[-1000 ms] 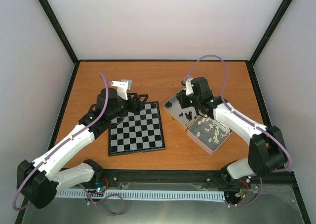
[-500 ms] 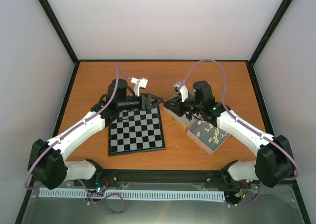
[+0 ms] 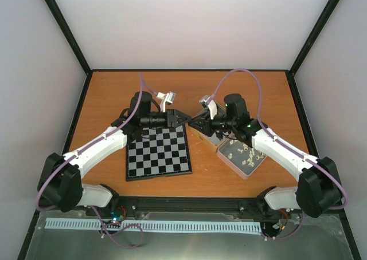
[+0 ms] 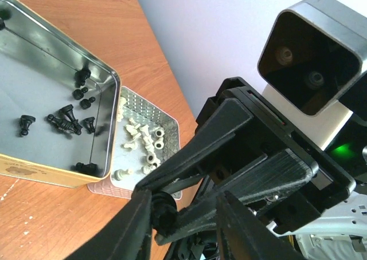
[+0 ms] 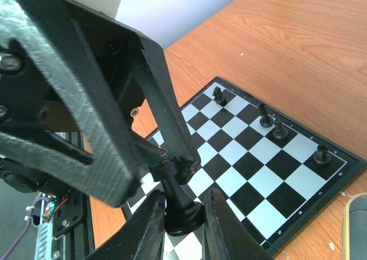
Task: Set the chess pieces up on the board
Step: Place the chess piece on the chessboard.
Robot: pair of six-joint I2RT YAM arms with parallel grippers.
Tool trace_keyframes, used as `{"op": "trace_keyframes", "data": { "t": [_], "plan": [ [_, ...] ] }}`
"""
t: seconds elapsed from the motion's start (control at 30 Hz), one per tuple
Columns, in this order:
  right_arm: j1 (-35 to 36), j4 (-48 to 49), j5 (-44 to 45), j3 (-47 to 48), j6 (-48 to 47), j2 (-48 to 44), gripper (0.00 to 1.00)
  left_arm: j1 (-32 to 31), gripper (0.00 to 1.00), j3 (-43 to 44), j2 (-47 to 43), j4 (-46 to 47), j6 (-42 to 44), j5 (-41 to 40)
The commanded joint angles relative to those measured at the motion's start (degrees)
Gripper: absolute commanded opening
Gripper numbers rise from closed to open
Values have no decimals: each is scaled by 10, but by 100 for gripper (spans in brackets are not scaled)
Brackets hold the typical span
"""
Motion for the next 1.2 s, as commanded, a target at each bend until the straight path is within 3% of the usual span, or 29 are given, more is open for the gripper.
{"op": "trace_keyframes", "data": {
  "t": [0.0,0.3,0.43,0.53,0.63,0.73,0.93,1.17],
  "plan": [
    [6,11,-13,-2,-13,0,17,3,26,6,3,29,-13,3],
    [8,11,-1,1,-7,2,21,3,9,8,10,0,12,-11],
    [8,-9,35,7,0,3,47,3,7,24,7,-54,54,-66],
    [8,-20,79,2,1,0,65,3,6,42,-2,-138,101,-185],
    [8,-21,119,-13,12,-14,74,3,4,47,-15,-223,132,-344],
    [8,-29,151,-24,25,-20,76,3,4,35,-28,-269,146,-480],
    [8,-48,168,-30,40,-16,76,4,5,7,-31,-300,120,-620],
    [8,-49,174,-32,51,-17,76,18,5,-15,1,-265,115,-628]
  ]
}}
